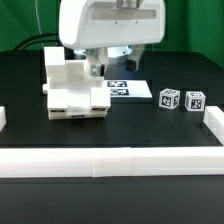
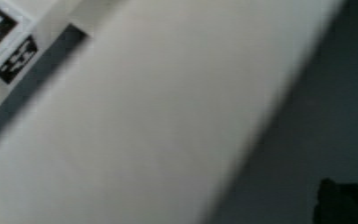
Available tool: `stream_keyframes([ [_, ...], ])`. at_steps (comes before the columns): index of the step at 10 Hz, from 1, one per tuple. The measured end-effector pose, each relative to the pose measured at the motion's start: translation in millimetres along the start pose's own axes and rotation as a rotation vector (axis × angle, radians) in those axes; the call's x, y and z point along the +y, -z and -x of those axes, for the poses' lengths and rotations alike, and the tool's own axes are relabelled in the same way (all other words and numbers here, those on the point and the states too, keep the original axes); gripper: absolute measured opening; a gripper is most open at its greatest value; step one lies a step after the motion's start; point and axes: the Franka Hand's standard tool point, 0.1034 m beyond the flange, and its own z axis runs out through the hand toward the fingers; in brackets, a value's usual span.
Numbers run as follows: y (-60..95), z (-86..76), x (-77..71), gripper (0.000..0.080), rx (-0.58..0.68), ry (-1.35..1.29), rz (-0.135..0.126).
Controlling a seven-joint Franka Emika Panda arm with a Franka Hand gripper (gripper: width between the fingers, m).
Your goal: Assemble chair
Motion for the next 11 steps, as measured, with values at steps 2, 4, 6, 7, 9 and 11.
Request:
stream_keyframes([
  [2,-3.1,2.7,1.8,0.0649,-0.003,0.013,0.001],
  [4,-2.9,3.0,2.2,0.0649,-0.003,0.013,0.001],
  [6,14.7,10.4,5.5,0.0649,-0.018,0.001,-0.028],
  [7,30.9,14.1,7.9,0.0649,-0.02,-0.011,-0.048],
  [9,57.8,23.7,27.3,0.0649,-0.017,-0.005,-0.052],
  [11,57.1,25.6,29.8,0.0649,-0.018,-0.01,-0.049],
])
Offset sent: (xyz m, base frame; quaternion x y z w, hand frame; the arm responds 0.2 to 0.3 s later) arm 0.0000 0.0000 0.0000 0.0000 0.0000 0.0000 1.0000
